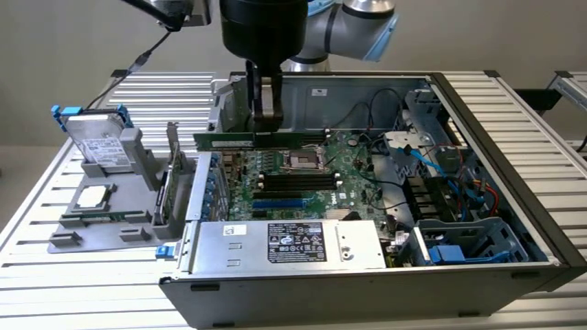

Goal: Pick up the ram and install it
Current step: 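Pick up the ram and move it above insertion slot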

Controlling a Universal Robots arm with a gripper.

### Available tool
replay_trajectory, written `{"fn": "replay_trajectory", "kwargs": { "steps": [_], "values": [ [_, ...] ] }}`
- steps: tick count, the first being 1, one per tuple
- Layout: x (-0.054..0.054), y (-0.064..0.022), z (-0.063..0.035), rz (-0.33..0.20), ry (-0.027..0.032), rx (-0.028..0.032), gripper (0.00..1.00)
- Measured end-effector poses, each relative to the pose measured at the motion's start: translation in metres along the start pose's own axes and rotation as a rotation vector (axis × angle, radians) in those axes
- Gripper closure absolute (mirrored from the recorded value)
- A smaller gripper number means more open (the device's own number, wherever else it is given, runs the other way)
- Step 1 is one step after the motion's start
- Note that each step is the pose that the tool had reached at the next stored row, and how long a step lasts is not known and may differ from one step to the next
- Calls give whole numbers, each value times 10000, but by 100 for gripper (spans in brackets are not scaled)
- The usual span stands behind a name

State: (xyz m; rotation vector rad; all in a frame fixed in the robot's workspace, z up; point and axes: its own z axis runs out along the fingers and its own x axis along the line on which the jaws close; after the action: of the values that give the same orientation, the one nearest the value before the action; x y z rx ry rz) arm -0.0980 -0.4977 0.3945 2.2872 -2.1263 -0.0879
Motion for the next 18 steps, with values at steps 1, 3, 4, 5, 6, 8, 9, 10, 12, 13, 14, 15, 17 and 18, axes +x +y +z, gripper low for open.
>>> {"fn": "replay_trajectory", "kwargs": {
  "steps": [1, 3, 4, 5, 6, 8, 9, 10, 12, 13, 14, 15, 17, 18],
  "values": [
    [-3, -45, 3, 0, 5, -1, 87],
    [-10, -139, 13, -1, 12, -1, 87],
    [-16, -188, 18, 1, 16, -2, 87],
    [-25, -232, 22, 1, 21, -1, 87],
    [-40, -274, 29, 1, 29, -3, 87],
    [-79, -353, 49, 1, 42, -4, 87],
    [-102, -387, 62, 2, 46, -4, 87],
    [-127, -421, 75, 2, 50, -4, 87],
    [-179, -487, 104, 2, 53, -4, 87],
    [-203, -518, 117, 2, 55, -4, 87],
    [-228, -550, 132, 2, 55, -4, 87],
    [-254, -583, 147, 2, 56, -4, 87],
    [-314, -645, 175, 3, 57, -4, 87],
    [-354, -669, 189, 2, 59, -5, 87]
  ]
}}
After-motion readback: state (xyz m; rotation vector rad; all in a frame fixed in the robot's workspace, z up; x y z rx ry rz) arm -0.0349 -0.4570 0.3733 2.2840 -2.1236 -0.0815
